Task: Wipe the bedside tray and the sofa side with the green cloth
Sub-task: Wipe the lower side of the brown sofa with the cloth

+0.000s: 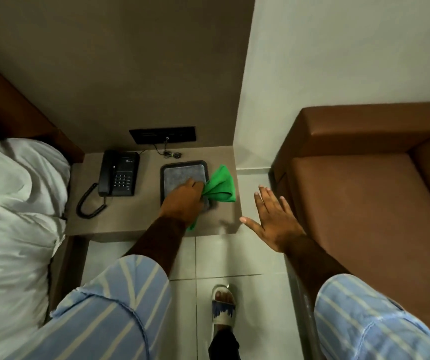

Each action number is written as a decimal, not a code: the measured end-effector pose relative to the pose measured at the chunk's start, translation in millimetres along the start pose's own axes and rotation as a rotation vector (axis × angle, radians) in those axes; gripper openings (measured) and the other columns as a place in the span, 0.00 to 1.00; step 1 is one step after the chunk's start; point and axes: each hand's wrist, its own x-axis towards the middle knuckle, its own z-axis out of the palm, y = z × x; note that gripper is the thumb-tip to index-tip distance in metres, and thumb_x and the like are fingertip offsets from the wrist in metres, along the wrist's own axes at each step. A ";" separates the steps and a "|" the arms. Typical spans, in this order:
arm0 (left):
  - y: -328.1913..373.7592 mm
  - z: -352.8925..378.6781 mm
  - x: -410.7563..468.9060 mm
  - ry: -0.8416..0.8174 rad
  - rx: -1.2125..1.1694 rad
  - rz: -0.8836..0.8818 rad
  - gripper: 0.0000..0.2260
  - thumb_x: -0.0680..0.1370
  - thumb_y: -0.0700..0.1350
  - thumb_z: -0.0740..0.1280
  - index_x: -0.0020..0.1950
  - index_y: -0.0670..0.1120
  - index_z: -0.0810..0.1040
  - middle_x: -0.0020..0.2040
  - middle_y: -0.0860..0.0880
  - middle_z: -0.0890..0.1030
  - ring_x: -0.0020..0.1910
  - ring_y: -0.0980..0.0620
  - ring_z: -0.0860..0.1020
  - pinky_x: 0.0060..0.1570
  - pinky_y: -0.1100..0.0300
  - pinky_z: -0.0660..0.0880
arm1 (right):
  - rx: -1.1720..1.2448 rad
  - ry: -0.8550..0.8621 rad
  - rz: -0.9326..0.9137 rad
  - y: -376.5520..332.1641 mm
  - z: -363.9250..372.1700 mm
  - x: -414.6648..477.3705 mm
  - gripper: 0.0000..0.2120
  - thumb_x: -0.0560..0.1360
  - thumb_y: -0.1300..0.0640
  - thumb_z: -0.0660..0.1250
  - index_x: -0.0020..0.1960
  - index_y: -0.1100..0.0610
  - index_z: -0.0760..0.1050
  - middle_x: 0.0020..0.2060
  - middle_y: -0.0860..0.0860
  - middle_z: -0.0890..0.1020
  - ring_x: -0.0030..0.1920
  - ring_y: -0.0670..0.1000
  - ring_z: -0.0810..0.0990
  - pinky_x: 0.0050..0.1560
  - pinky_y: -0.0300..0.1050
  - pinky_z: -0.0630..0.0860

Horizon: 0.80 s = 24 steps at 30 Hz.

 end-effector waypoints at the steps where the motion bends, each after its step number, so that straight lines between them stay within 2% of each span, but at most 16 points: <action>1: 6.5 5.2 -13.9 0.028 -0.025 0.010 0.12 0.80 0.46 0.64 0.62 0.44 0.74 0.59 0.43 0.77 0.55 0.44 0.78 0.55 0.52 0.76 | 0.002 0.012 0.008 0.8 5.7 -17.3 0.60 0.66 0.20 0.23 0.86 0.56 0.42 0.87 0.52 0.41 0.86 0.51 0.38 0.86 0.59 0.43; 5: 23.6 41.0 -61.0 0.122 -0.065 0.011 0.08 0.80 0.43 0.64 0.57 0.43 0.77 0.53 0.42 0.80 0.51 0.43 0.79 0.51 0.51 0.77 | 0.011 0.026 0.034 9.7 38.0 -74.2 0.57 0.69 0.20 0.27 0.86 0.56 0.44 0.87 0.52 0.44 0.86 0.51 0.39 0.86 0.59 0.44; 9: 40.3 88.0 -111.3 0.063 -0.110 -0.097 0.06 0.77 0.43 0.64 0.51 0.44 0.78 0.48 0.42 0.82 0.47 0.41 0.80 0.48 0.48 0.79 | 0.014 -0.018 0.100 30.6 78.8 -130.8 0.48 0.77 0.26 0.40 0.86 0.56 0.45 0.87 0.52 0.43 0.86 0.51 0.39 0.87 0.60 0.44; 11: 51.8 115.6 -134.4 0.019 -0.158 -0.136 0.07 0.77 0.45 0.65 0.51 0.45 0.78 0.48 0.43 0.83 0.47 0.41 0.81 0.47 0.50 0.78 | 0.005 -0.058 0.122 46.4 102.1 -159.5 0.46 0.79 0.27 0.42 0.86 0.56 0.44 0.87 0.52 0.43 0.86 0.50 0.38 0.87 0.59 0.44; 14: 74.8 162.6 -161.1 -0.019 -0.223 -0.161 0.07 0.78 0.45 0.65 0.53 0.44 0.78 0.48 0.43 0.82 0.47 0.41 0.81 0.46 0.52 0.76 | 0.010 -0.117 0.140 74.9 131.9 -192.0 0.47 0.78 0.26 0.40 0.86 0.56 0.44 0.87 0.52 0.42 0.86 0.50 0.38 0.87 0.59 0.43; 17: 102.2 217.5 -178.3 -0.058 -0.304 -0.173 0.07 0.78 0.45 0.66 0.52 0.43 0.78 0.46 0.43 0.83 0.46 0.43 0.81 0.47 0.50 0.79 | -0.023 -0.148 0.152 112.1 168.5 -213.2 0.61 0.67 0.19 0.25 0.86 0.58 0.46 0.87 0.53 0.43 0.86 0.51 0.39 0.86 0.58 0.42; 19: 122.3 263.4 -185.2 -0.086 -0.359 -0.205 0.07 0.78 0.46 0.66 0.51 0.43 0.79 0.45 0.44 0.83 0.45 0.43 0.81 0.47 0.49 0.80 | -0.051 -0.129 0.170 145.5 202.9 -222.6 0.66 0.62 0.19 0.20 0.86 0.58 0.47 0.87 0.54 0.45 0.86 0.53 0.40 0.85 0.58 0.44; 21: 143.4 312.2 -191.5 -0.108 -0.455 -0.272 0.07 0.78 0.46 0.66 0.50 0.44 0.79 0.44 0.44 0.83 0.44 0.44 0.81 0.47 0.49 0.80 | -0.064 -0.095 0.170 182.0 237.2 -228.9 0.63 0.66 0.19 0.23 0.86 0.59 0.47 0.87 0.56 0.46 0.87 0.55 0.43 0.85 0.60 0.45; 24: 169.1 384.0 -198.6 -0.142 -0.628 -0.404 0.08 0.78 0.47 0.67 0.53 0.43 0.77 0.46 0.44 0.83 0.45 0.44 0.82 0.50 0.47 0.82 | -0.077 -0.028 0.170 230.6 279.8 -232.8 0.55 0.73 0.21 0.35 0.86 0.59 0.44 0.87 0.57 0.45 0.87 0.56 0.43 0.85 0.62 0.46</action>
